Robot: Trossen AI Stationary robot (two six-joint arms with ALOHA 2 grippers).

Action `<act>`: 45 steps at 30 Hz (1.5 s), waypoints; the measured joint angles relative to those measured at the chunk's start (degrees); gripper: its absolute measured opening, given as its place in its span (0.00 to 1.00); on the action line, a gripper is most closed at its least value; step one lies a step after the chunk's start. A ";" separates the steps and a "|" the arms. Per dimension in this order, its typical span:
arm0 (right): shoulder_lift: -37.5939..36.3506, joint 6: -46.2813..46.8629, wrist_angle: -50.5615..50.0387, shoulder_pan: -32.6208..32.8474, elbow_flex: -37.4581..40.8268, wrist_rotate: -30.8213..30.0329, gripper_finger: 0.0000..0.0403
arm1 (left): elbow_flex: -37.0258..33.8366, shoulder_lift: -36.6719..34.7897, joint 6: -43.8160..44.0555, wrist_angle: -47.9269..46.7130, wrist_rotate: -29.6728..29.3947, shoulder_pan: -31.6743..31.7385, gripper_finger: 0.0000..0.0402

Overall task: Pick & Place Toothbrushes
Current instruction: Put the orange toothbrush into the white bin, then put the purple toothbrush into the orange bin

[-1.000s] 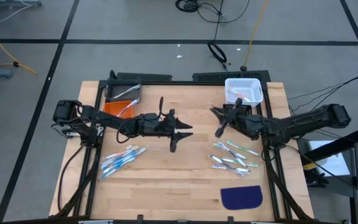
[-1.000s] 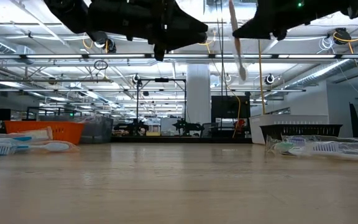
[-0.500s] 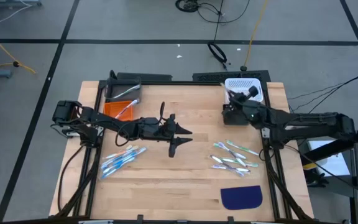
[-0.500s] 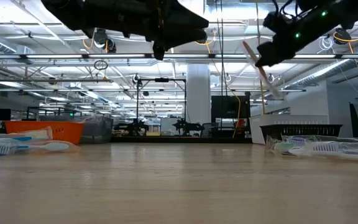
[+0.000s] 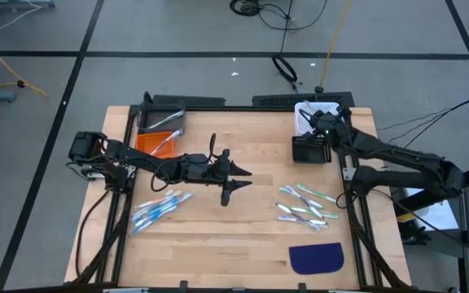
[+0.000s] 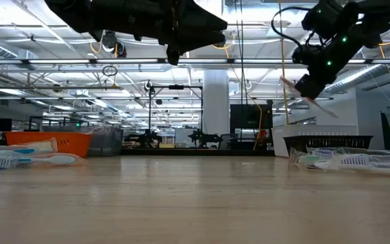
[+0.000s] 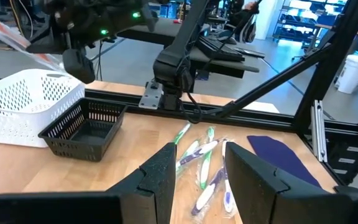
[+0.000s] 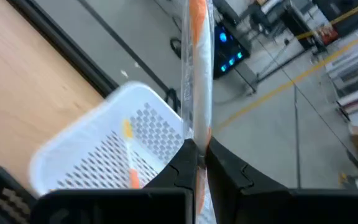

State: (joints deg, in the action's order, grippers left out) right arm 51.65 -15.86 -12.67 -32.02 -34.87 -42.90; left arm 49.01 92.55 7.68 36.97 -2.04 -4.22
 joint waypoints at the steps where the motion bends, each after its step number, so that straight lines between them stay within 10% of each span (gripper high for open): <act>1: 0.04 -0.61 -0.59 -1.32 0.00 0.98 0.02 | 0.00 0.00 0.00 0.00 -0.01 0.01 0.35; 26: 8.44 -3.07 -1.71 -15.60 0.00 15.45 0.03 | 0.00 -0.02 0.09 -1.18 -0.07 0.01 0.35; 45: 8.74 0.10 0.41 -16.90 0.00 16.13 0.48 | 0.00 -0.02 0.07 -1.40 -0.62 -0.01 0.35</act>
State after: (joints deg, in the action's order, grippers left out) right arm 60.40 -15.76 -12.26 -48.92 -34.87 -26.77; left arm 49.01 92.53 7.75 35.57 -2.66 -4.23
